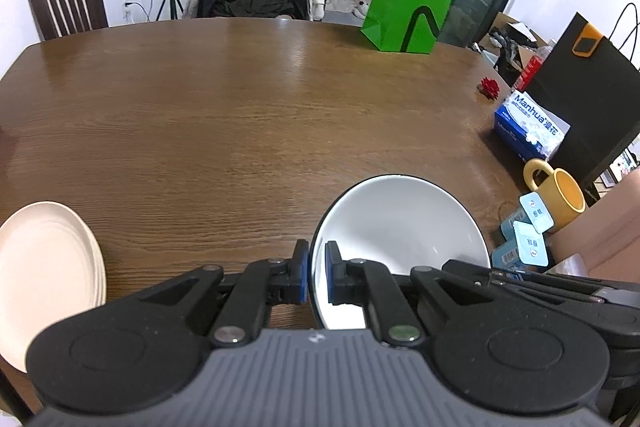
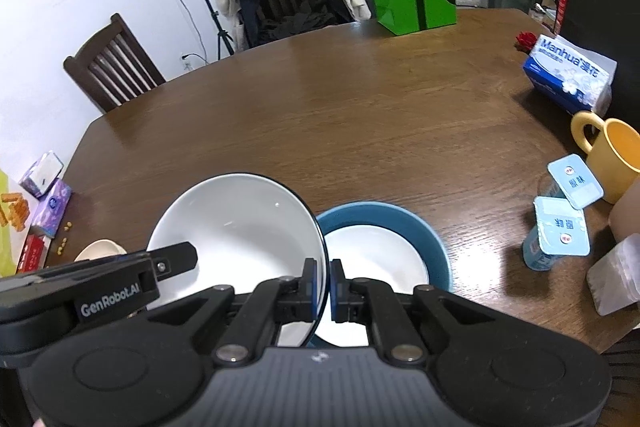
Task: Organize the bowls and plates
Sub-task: 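Carry the white bowl with both grippers over the blue bowl, then lower the white bowl into the blue bowl with both grippers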
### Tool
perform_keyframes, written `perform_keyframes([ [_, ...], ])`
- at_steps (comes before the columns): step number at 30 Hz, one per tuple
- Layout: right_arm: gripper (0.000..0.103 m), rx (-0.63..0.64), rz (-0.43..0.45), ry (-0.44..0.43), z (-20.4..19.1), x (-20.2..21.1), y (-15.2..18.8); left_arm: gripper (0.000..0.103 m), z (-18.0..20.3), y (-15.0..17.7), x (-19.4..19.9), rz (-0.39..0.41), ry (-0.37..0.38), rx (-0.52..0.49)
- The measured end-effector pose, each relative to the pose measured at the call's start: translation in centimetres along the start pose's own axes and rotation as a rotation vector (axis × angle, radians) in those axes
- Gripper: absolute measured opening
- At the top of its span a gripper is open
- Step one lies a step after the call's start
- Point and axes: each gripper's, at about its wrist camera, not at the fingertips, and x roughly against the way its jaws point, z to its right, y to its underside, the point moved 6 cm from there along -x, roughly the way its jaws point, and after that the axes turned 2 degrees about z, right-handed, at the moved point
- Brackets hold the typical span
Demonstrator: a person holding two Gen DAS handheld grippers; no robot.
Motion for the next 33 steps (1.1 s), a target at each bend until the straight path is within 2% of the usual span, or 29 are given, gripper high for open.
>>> perform_keyframes([
  [16, 0.006, -0.060, -0.018, 0.065, 4.4, -1.1, 0.4, 0.009, 3.7, 0.7, -3.5, -0.053, 0.051, -0.059],
  [33, 0.006, -0.093, -0.072, 0.101, 7.1, -4.2, 0.6, 0.009, 4.6, 1.2, -7.4, -0.112, 0.062, -0.093],
])
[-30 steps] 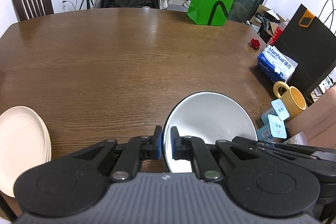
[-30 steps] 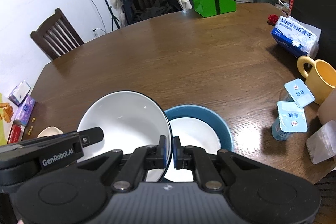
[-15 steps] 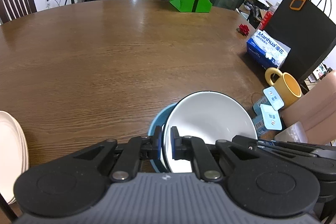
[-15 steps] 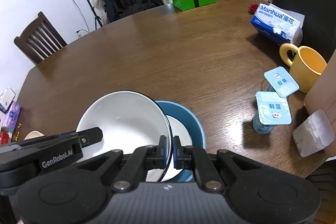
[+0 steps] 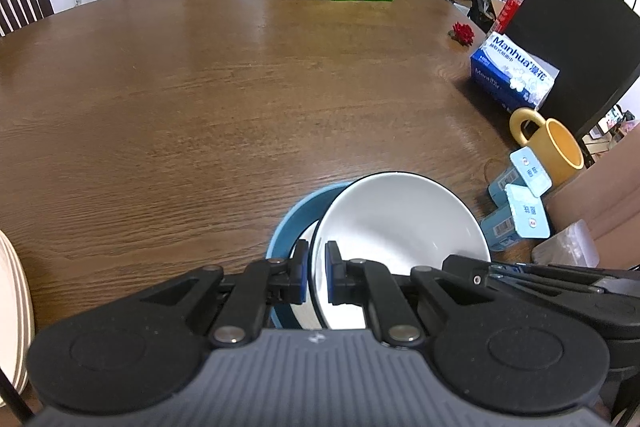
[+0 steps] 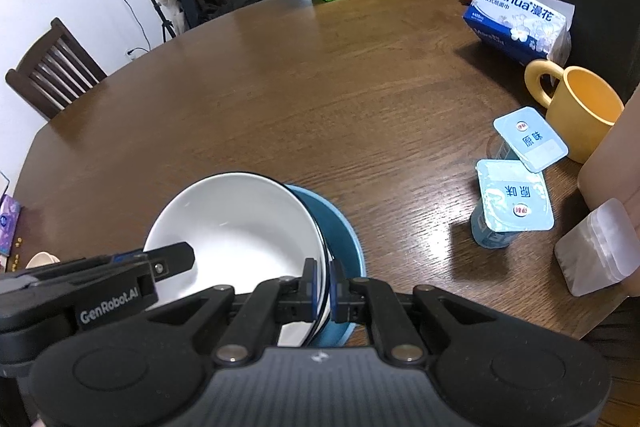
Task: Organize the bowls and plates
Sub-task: 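Lower the white bowl into the blue bowl with both grippers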
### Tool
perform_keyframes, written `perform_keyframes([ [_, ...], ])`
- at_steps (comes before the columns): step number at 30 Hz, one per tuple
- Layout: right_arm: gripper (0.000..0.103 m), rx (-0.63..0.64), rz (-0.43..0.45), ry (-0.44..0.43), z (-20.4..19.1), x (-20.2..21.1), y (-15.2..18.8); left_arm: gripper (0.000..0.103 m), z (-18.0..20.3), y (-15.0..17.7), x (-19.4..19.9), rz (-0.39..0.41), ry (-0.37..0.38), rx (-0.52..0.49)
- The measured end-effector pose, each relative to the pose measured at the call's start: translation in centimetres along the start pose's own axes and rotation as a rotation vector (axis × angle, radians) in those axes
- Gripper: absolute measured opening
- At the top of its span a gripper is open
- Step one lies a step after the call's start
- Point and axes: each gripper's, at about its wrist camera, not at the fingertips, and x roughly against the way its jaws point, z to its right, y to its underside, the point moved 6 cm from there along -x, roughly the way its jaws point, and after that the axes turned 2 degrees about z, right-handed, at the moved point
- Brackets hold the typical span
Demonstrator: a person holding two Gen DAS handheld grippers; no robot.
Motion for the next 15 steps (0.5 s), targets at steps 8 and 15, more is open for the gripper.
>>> perform_keyframes([
  [8, 0.006, 0.007, -0.029, 0.012, 0.1, -1.4, 0.2, 0.009, -0.2, 0.2, -1.2, -0.018, -0.009, -0.005],
  [15, 0.006, 0.024, -0.038, 0.018, 0.0, -2.0, 0.3, 0.009, -0.4, 0.4, -1.6, -0.020, -0.017, -0.005],
])
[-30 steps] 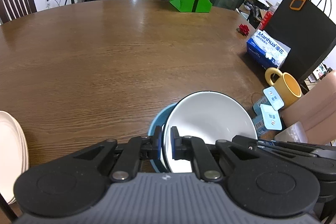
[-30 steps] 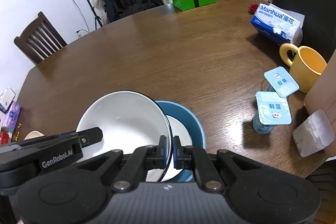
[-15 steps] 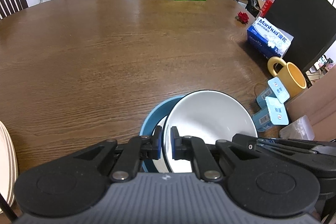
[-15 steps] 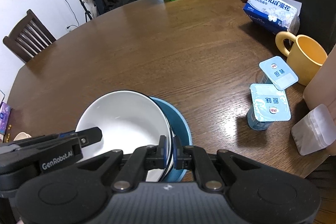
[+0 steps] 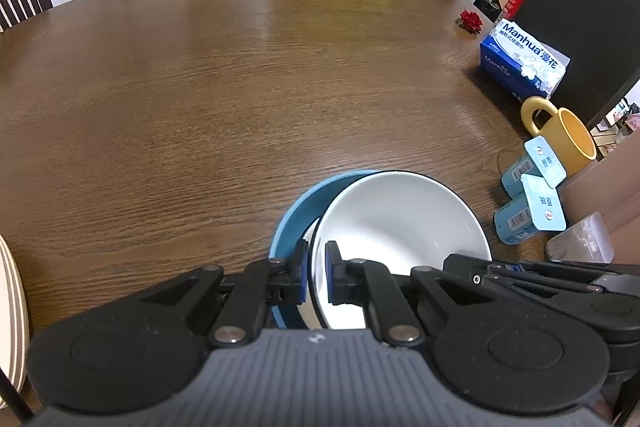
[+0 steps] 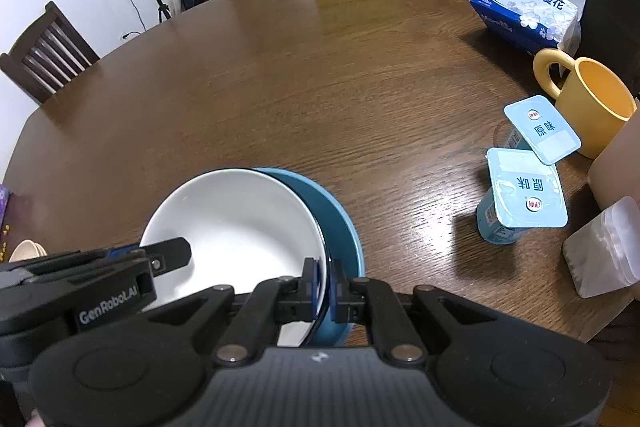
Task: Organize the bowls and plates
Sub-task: 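Lower the white bowl into the blue bowl with both grippers, then open the left gripper to release the white bowl while the right gripper opens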
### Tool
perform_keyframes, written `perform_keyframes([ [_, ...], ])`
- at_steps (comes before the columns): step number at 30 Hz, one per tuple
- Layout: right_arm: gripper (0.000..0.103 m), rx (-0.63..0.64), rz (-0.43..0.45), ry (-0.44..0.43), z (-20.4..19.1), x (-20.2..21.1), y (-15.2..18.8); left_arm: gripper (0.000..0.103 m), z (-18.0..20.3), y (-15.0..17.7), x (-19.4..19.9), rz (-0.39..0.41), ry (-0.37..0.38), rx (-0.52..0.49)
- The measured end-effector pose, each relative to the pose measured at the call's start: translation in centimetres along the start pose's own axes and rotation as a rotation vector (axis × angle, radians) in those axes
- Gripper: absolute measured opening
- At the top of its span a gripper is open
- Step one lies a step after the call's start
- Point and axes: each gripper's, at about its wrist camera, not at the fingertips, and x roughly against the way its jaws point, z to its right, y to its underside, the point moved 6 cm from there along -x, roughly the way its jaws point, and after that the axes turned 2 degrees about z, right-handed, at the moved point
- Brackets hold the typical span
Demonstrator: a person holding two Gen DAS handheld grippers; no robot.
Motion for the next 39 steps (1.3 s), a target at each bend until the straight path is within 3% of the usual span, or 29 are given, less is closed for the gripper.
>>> perform_keyframes([
  [25, 0.009, 0.061, -0.022, 0.032, -0.5, -1.6, 0.3, 0.009, 0.3, 0.3, -0.9, -0.007, -0.038, -0.013],
  [33, 0.009, 0.065, -0.033, 0.024, -0.2, -2.0, 0.1, 0.020, 0.4, 0.2, -0.6, -0.008, -0.029, -0.015],
  [37, 0.015, 0.046, -0.027, -0.004, 0.1, -1.5, -0.2, 0.041, 0.8, -0.1, 0.3, 0.007, -0.004, -0.019],
  [39, 0.014, 0.048, -0.016, -0.019, -0.1, -0.9, -0.4, 0.042, 1.0, -0.4, 1.1, 0.021, -0.003, -0.028],
])
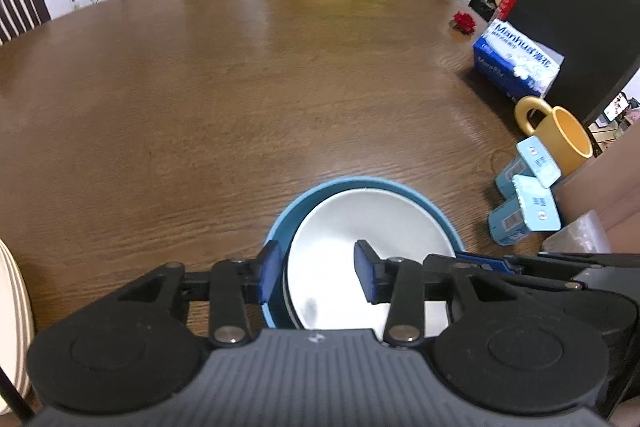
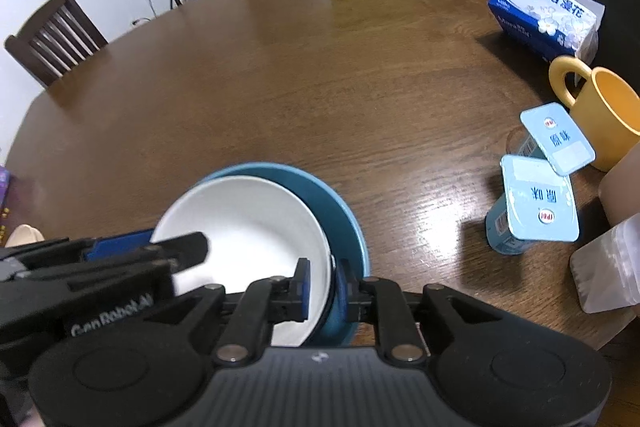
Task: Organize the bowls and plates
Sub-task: 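Open the left gripper to release the white bowl while the right gripper opens, then withdraw both open grippers and reposition over the blue bowl's rim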
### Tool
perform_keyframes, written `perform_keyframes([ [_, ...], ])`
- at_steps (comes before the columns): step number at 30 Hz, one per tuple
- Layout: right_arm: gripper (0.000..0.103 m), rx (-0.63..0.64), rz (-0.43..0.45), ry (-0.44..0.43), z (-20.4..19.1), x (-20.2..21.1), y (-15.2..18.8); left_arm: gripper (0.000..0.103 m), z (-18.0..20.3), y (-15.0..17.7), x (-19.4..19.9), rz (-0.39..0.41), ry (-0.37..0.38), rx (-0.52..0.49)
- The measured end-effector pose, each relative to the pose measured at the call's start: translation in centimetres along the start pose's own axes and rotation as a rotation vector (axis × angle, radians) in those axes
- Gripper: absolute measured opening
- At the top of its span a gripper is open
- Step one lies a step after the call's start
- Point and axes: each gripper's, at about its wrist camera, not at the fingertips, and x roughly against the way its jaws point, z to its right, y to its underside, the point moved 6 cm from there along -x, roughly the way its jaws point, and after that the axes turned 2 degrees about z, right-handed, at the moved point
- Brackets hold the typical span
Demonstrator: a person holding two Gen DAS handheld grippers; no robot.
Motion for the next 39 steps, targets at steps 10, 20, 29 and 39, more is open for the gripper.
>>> perform_keyframes([
  [10, 0.037, 0.005, 0.074, -0.003, 0.4, 3.9, 0.1, 0.072, -0.4, -0.3, 3.7, 0.068, 0.004, 0.001],
  [20, 0.091, 0.031, 0.151, -0.024, 0.5, 8.1, 2.4, 0.100, -1.2, 1.3, 8.5, 0.197, 0.002, 0.003],
  [29, 0.103, 0.155, 0.291, -0.014, -0.8, 12.3, 5.2, 0.103, -0.8, 3.4, 12.4, 0.339, -0.015, -0.026],
  [39, 0.103, 0.144, 0.330, -0.011, -0.1, 14.6, 6.9, 0.103, -1.6, 5.4, 13.8, 0.367, -0.014, -0.015],
])
